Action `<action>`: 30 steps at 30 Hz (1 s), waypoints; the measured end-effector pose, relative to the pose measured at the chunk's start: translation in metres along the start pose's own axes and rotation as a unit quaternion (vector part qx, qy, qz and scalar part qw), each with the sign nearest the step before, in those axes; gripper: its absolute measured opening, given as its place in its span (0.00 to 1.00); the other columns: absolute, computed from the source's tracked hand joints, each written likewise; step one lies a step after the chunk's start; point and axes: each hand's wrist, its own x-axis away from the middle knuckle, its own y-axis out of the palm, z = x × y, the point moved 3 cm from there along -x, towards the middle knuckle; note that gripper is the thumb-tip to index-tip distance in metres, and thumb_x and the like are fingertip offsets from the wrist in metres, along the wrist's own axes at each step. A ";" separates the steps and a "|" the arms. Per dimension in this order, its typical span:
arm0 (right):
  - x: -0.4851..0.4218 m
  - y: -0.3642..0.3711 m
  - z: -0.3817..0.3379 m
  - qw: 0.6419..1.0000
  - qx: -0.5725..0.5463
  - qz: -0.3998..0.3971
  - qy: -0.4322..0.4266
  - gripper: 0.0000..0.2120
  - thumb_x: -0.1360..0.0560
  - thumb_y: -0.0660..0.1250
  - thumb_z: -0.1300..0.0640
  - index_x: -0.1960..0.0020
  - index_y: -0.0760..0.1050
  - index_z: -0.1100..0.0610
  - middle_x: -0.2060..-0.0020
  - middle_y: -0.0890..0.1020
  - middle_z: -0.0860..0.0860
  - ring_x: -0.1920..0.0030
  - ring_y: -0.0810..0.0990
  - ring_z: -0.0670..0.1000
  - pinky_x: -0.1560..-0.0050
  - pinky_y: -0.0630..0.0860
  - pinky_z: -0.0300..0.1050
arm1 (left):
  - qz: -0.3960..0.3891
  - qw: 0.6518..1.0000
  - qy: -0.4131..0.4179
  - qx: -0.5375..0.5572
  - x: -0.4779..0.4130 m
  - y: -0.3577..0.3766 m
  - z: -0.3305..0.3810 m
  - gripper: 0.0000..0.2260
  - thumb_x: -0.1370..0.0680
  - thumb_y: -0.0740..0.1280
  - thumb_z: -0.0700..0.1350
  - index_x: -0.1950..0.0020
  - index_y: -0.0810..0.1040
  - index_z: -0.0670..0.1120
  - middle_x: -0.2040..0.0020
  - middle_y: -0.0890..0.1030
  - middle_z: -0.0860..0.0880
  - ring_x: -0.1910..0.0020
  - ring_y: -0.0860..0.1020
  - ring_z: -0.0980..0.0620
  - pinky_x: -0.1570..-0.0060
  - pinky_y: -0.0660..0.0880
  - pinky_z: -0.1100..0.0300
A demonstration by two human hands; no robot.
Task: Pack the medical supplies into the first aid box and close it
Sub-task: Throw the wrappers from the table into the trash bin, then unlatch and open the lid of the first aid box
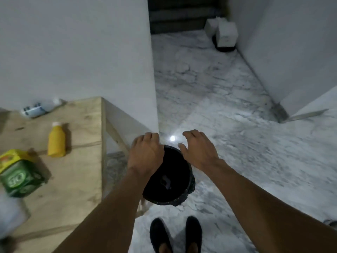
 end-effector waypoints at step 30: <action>0.174 -0.044 -0.388 0.954 0.045 0.086 -0.284 0.19 0.21 0.60 0.49 0.34 0.69 0.56 0.38 0.73 0.56 0.36 0.70 0.59 0.42 0.71 0.52 | 0.189 0.959 -0.203 -0.049 0.334 -0.236 -0.232 0.18 0.22 0.66 0.49 0.37 0.76 0.41 0.42 0.78 0.41 0.46 0.78 0.38 0.51 0.75 0.48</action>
